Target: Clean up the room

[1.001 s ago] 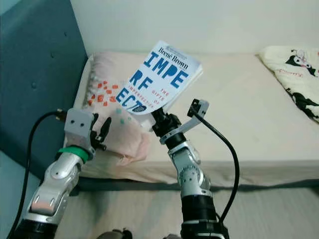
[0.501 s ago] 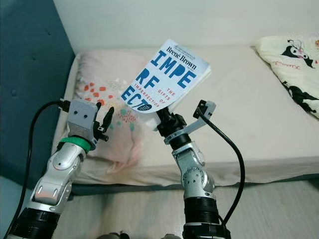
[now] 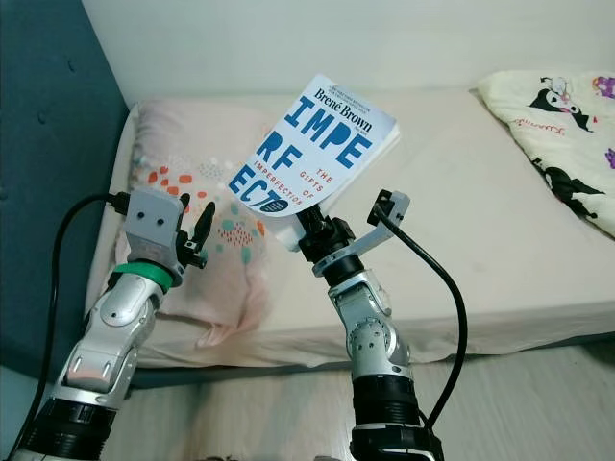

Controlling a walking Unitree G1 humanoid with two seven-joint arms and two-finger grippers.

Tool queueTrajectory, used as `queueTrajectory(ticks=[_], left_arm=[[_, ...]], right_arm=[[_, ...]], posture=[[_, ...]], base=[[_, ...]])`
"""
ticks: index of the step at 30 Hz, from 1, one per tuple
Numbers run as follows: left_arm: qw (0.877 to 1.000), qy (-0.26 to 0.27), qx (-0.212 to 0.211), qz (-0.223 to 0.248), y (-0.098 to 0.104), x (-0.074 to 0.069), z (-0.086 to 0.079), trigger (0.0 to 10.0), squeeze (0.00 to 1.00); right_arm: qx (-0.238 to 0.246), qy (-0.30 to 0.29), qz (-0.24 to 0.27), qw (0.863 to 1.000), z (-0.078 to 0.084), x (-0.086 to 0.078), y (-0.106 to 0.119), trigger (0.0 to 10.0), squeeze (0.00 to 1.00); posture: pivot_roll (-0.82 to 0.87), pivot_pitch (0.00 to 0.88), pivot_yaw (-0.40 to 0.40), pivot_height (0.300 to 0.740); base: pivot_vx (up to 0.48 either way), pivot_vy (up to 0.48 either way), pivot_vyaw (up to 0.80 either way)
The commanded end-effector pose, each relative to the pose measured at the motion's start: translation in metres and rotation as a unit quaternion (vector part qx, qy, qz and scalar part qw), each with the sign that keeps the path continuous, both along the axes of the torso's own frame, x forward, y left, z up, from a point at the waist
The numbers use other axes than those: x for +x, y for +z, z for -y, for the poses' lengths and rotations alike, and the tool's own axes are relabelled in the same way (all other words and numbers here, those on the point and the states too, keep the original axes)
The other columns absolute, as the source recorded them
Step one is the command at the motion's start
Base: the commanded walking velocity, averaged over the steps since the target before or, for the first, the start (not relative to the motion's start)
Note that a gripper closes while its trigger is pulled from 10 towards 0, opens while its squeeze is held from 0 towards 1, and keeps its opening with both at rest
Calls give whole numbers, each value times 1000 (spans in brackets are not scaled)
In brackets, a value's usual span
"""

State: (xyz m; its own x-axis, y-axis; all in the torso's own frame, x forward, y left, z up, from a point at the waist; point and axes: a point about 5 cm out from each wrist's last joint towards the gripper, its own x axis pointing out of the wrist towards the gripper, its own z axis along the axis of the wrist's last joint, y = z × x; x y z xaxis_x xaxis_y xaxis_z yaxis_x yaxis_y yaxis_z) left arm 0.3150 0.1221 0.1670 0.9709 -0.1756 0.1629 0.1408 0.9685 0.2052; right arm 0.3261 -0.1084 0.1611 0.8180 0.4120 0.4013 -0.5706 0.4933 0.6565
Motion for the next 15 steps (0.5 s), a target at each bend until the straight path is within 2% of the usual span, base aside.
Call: queueTrajectory(ticks=[1, 15], left_arm=[[1000, 4, -2, -1, -2, 1, -1, 10000, 0], [1000, 13, -17, 8, 5, 3, -5, 10000, 0]], right_arm=[[0, 11, 12, 1000, -4, 1, 4, 10000, 0], [-1, 13, 9, 1000, -5, 1, 3, 10000, 0]], posture=[[18, 5, 40, 725], [23, 10, 37, 725]], base=[[480, 0, 0], [454, 0, 0]])
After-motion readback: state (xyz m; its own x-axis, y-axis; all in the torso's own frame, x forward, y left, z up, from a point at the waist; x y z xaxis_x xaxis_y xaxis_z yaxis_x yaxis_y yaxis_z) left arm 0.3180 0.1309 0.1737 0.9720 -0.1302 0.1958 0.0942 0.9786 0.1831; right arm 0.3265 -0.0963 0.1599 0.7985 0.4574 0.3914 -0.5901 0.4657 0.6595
